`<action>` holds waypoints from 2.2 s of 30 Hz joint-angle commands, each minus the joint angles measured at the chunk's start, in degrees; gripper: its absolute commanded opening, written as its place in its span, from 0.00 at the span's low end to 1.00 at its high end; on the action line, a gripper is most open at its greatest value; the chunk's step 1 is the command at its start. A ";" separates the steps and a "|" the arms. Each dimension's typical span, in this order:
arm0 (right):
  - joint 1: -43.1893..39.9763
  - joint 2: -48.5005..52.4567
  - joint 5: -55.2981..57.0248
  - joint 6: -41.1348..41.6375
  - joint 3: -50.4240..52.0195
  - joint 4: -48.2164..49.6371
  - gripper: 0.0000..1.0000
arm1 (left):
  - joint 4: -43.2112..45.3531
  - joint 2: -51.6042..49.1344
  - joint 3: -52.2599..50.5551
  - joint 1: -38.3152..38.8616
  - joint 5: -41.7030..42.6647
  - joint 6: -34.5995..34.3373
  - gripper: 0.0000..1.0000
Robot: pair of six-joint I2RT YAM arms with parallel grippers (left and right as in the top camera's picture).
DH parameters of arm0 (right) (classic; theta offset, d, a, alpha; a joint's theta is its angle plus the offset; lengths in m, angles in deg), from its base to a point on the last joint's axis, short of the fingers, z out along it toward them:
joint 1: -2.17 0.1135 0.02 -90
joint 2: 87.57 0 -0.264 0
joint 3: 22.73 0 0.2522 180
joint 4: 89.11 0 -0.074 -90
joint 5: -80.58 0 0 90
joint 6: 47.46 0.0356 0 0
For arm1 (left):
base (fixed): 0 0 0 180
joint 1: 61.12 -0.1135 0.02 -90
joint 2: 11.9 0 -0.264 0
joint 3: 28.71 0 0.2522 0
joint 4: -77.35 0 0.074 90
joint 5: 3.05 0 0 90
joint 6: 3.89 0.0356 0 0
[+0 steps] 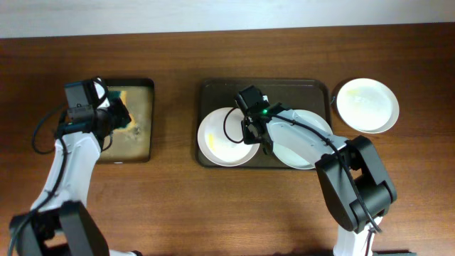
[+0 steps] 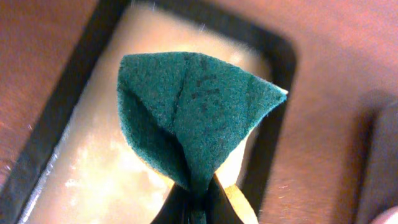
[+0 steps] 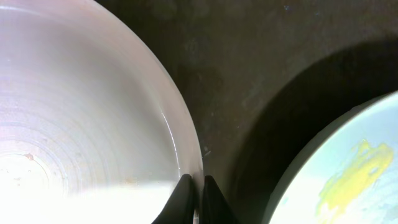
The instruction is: Clean dirty plates on tray and stack at the side
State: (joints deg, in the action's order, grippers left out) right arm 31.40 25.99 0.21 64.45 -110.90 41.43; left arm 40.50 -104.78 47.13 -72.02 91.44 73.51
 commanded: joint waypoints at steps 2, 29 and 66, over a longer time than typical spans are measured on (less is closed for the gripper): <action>0.37 0.83 0.94 -0.13 0.68 -0.59 0.04 | 0.07 -1.68 -0.11 -0.15 -1.27 0.52 0.00; 0.26 1.42 0.92 4.02 0.92 1.64 0.05 | 1.14 7.61 -2.01 1.68 2.84 0.57 0.00; -10.08 1.40 -22.12 -2.60 0.59 -0.15 0.04 | 4.72 -6.47 1.53 34.03 4.04 -20.02 0.00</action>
State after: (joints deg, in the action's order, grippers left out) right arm 21.59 26.27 -21.58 63.47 -110.53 41.67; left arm 42.51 -107.47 48.27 -40.48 96.58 57.07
